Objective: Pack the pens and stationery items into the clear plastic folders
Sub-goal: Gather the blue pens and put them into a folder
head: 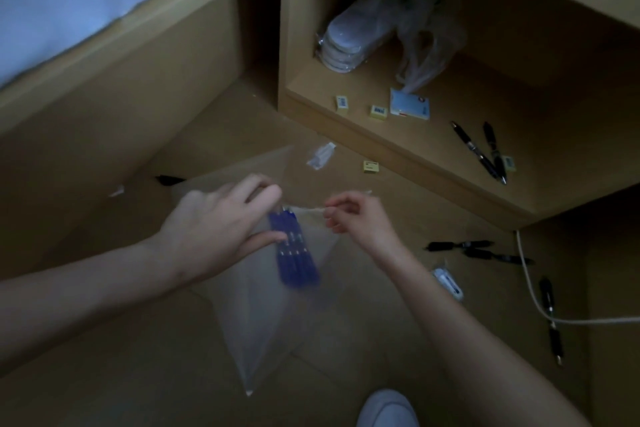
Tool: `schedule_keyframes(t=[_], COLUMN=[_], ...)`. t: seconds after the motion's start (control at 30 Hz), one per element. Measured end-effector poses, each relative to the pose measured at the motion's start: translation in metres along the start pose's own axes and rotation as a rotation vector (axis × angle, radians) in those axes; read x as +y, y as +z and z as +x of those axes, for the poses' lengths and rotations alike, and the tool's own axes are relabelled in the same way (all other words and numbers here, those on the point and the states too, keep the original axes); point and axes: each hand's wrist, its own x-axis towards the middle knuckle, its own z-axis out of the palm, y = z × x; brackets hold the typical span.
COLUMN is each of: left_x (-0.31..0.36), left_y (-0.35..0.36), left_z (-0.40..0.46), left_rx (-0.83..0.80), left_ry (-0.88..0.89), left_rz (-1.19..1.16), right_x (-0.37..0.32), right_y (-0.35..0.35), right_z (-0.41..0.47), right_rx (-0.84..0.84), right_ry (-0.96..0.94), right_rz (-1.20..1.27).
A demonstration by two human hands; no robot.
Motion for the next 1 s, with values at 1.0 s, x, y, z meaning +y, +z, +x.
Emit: schedule_keyframes(t=[1.0], left_x=[0.017], left_y=[-0.384], left_z=[0.080], left_rx=[0.191], left_ry=[0.075], left_rz=[-0.230], right_x=[-0.354], right_y=[-0.204], right_z=[-0.203], right_rx=[0.287], right_ry=[0.406], right_rz=[-0.264])
